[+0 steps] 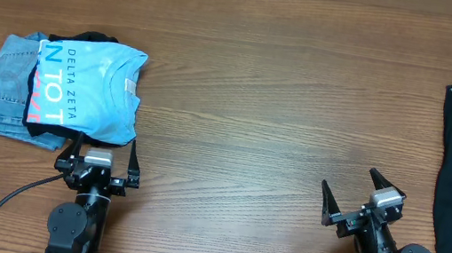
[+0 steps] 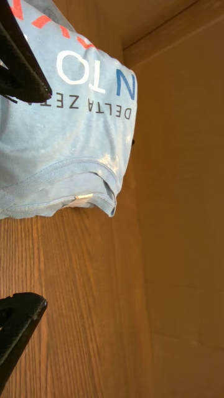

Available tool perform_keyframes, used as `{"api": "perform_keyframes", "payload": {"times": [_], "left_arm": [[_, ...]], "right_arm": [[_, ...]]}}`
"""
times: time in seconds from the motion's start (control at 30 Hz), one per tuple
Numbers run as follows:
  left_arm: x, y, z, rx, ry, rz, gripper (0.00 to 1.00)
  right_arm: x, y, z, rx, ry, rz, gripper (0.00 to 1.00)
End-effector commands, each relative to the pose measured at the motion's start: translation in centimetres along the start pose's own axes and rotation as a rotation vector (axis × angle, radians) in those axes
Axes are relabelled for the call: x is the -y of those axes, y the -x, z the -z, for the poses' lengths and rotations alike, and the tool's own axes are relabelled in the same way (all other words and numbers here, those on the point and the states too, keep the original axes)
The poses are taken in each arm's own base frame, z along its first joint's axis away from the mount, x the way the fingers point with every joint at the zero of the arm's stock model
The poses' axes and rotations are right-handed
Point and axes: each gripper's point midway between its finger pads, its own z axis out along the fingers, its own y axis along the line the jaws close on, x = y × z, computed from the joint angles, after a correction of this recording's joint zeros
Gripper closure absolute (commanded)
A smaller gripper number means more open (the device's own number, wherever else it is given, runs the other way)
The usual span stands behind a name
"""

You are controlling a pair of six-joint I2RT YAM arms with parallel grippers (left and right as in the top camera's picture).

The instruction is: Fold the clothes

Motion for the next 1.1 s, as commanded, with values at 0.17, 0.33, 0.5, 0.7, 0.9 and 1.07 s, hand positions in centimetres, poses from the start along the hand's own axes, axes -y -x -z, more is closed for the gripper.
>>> {"api": "perform_keyframes", "payload": {"times": [0.17, 0.33, 0.5, 0.7, 0.9, 1.07], "left_arm": [[-0.4, 0.2, 0.0, 0.009, 0.020, -0.025, 0.00], [-0.4, 0.2, 0.0, 0.010, 0.020, -0.025, 0.00], [-0.4, 0.2, 0.0, 0.009, 0.020, -0.025, 0.00], [0.9, 0.1, 0.1, 0.009, -0.055, -0.007, 0.00], [2.4, 0.1, 0.1, -0.001, -0.142, 0.143, 0.00], [2.7, 0.2, 0.2, 0.001, -0.163, 0.144, 0.00]], "right_arm": [[-0.2, 0.1, 0.0, 0.008, 0.009, 0.002, 0.00], [-0.2, 0.1, 0.0, 0.008, 0.009, 0.002, 0.00], [-0.2, 0.1, 0.0, 0.008, 0.009, 0.002, 0.00], [-0.1, 0.5, 0.0, 0.024, 0.007, 0.013, 0.00], [-1.6, 0.2, 0.1, 0.013, 0.088, -0.006, 0.00], [-2.3, 0.4, 0.1, 0.013, 0.133, -0.147, 0.00]]}}
